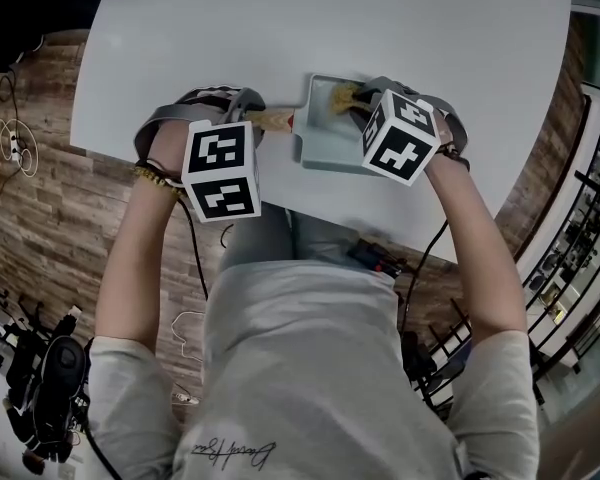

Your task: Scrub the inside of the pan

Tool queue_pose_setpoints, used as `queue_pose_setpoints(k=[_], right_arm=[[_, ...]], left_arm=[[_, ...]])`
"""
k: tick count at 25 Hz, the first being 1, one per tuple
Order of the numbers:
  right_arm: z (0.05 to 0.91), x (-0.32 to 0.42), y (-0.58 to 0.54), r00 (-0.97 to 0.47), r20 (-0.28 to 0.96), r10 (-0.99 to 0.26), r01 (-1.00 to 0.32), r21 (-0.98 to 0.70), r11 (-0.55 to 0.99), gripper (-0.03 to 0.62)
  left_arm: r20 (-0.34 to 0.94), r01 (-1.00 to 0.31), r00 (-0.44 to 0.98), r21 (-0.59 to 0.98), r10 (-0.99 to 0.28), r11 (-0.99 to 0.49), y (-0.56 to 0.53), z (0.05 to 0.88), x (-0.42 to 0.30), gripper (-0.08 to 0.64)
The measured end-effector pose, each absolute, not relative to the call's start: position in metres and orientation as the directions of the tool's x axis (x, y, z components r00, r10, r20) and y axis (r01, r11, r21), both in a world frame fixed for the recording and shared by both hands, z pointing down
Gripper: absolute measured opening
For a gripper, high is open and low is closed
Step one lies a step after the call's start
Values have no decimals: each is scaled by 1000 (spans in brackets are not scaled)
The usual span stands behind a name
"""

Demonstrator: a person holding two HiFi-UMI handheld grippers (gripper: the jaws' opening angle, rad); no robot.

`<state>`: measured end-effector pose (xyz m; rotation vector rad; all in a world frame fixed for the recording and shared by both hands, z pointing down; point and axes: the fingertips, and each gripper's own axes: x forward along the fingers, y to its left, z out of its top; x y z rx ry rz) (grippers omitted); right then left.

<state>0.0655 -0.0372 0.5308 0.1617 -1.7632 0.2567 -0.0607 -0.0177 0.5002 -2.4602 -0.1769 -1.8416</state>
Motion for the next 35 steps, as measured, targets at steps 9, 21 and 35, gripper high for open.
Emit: queue_pose_setpoints(k=[9,21,35], right_arm=[[532,64,-24,-184,981,64,-250,-109,962,69],[530,66,23,-189,975,121,-225,-163,960,69],[529,67,47,-210,956,204,-174,-242,955,69]], left_arm=[[961,100,274,19,46,-995,-21,502,-63,150],[965,98,259,8,33,-995,-22,502,-63,152],[968,125,246,9,40,-992,-21,502,-63,150]])
